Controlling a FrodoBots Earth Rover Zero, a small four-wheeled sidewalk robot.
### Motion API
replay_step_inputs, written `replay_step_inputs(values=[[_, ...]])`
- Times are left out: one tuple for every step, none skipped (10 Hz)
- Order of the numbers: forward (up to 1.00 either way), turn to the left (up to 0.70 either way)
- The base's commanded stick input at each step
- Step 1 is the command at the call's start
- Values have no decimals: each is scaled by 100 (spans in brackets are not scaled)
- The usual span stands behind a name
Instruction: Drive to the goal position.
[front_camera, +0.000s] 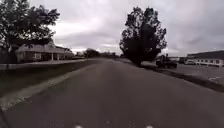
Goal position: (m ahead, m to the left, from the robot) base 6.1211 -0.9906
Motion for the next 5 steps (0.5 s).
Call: replay_step_inputs(values=[[70,0],[70,0],[70,0],[70,0],[70,0]])
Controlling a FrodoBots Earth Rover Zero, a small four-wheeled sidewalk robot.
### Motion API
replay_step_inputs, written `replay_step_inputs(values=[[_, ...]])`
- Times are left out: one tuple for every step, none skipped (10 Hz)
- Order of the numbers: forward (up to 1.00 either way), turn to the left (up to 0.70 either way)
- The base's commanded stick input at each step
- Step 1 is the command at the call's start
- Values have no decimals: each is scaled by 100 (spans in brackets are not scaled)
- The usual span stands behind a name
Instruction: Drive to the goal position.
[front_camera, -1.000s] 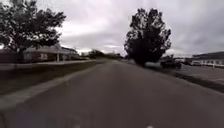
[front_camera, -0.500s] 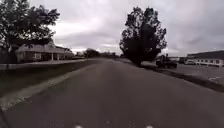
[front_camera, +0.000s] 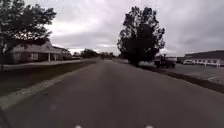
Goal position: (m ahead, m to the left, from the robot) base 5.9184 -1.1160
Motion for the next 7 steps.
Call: replay_step_inputs(values=[[70,0],[70,0],[70,0],[70,0],[70,0],[70,0],[70,0]])
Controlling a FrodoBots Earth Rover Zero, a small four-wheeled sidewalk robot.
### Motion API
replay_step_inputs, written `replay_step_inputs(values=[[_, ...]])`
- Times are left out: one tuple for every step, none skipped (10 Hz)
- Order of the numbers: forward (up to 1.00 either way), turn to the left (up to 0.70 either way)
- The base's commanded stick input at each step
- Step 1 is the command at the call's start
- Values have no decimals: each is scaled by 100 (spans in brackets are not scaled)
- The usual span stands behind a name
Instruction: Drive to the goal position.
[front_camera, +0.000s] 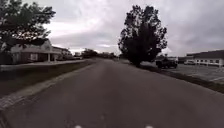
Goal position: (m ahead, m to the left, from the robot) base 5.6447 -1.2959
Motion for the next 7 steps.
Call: replay_step_inputs(values=[[70,3],[70,11],[70,28],[70,27],[70,15],[70,2],[70,0]])
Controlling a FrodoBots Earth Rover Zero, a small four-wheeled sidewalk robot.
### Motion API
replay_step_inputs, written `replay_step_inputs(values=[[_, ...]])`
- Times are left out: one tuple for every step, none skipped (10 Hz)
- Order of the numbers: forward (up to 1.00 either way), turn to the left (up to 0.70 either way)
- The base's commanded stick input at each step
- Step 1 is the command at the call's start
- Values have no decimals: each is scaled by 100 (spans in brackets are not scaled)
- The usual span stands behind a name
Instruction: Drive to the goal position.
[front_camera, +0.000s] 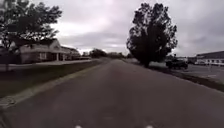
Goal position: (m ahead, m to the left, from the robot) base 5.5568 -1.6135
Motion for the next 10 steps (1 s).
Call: replay_step_inputs(values=[[70,0],[70,0],[70,0],[70,0],[70,0],[70,0],[70,0],[70,0],[70,0],[70,0]])
